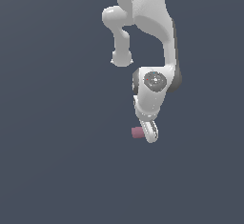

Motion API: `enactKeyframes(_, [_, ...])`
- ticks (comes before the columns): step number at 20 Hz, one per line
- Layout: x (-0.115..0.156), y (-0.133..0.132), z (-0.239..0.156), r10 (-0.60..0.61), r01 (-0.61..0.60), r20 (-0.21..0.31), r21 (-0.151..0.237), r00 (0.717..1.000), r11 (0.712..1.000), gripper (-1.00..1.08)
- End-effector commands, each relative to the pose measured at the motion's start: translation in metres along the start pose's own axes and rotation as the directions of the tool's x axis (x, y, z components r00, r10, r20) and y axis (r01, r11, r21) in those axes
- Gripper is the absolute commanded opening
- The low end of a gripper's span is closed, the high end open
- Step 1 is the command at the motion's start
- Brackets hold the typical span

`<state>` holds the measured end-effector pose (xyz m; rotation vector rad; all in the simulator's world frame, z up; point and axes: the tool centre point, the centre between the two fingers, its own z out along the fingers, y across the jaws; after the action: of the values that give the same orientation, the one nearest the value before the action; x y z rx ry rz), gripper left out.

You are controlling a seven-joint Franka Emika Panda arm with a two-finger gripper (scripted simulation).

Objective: Pick up the object and move it to a goal position.

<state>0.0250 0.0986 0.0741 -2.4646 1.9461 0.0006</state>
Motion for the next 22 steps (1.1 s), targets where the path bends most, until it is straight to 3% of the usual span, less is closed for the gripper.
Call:
enactKeyframes(1, [-0.003,-0.001,0.003,0.038,-0.038,0.0,0.0,0.999,0.999,1.0])
enactKeyframes(15, [-0.009,-0.001,0.012,0.093,-0.093,-0.001,-0.001,0.996,0.996,1.0])
enactKeyframes(22, [-0.009,0.0,0.044,0.097,-0.097,-0.001,-0.001,0.995,0.995,1.0])
